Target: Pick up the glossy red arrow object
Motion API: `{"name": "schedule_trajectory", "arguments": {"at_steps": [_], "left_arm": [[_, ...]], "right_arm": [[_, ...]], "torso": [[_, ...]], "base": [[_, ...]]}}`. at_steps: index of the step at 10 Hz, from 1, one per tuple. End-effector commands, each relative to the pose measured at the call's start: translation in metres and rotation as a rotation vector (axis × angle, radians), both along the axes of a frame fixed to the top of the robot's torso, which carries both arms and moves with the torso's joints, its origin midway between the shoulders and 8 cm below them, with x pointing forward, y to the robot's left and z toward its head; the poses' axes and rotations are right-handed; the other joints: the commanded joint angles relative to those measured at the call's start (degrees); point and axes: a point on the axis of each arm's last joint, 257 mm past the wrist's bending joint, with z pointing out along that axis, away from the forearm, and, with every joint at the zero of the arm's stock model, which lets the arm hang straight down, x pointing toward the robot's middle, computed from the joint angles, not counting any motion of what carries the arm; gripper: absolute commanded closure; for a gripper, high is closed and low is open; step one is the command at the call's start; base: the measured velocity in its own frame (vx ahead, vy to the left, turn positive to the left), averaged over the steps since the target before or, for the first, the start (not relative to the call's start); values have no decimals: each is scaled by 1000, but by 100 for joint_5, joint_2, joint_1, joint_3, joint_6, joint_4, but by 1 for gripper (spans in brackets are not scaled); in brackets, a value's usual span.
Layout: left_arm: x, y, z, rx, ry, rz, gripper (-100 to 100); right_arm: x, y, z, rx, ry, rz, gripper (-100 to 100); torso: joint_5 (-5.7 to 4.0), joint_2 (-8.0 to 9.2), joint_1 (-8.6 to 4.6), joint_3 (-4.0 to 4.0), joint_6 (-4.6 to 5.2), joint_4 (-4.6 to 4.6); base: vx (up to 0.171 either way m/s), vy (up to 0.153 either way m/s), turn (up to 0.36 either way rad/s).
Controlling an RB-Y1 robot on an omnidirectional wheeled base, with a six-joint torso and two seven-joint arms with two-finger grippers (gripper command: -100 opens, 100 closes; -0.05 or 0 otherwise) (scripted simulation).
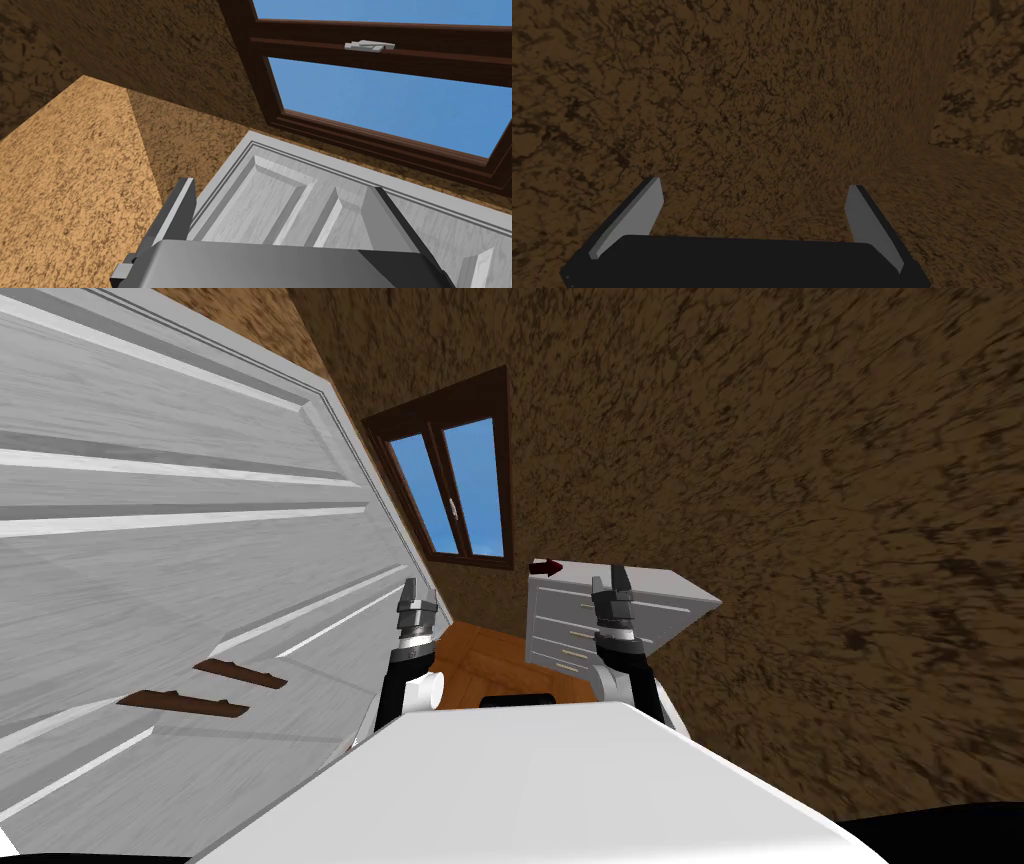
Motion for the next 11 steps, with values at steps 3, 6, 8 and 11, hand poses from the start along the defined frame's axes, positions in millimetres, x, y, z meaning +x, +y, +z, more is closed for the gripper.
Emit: {"name": "schedule_trajectory", "arguments": {"at_steps": [3,6,8,11], "left_arm": [[0,0,0,0,0,0,0],[0,0,0,0,0,0,0],[0,0,0,0,0,0,0],[0,0,0,0,0,0,0]], "right_arm": [[-7,12,9,-87,-27,53,-100],[-13,23,16,-160,-55,103,-100],[-18,31,20,-208,-69,137,-100],[-27,47,27,-287,-106,204,-100]], "torso": [[4,-10,18,-5,-1,-2],[6,-26,24,-16,0,-6],[7,-36,31,-20,-2,-7],[5,-20,20,-12,1,-5]], "base": [[36,49,103],[72,68,98],[95,75,111],[64,58,98]]}}
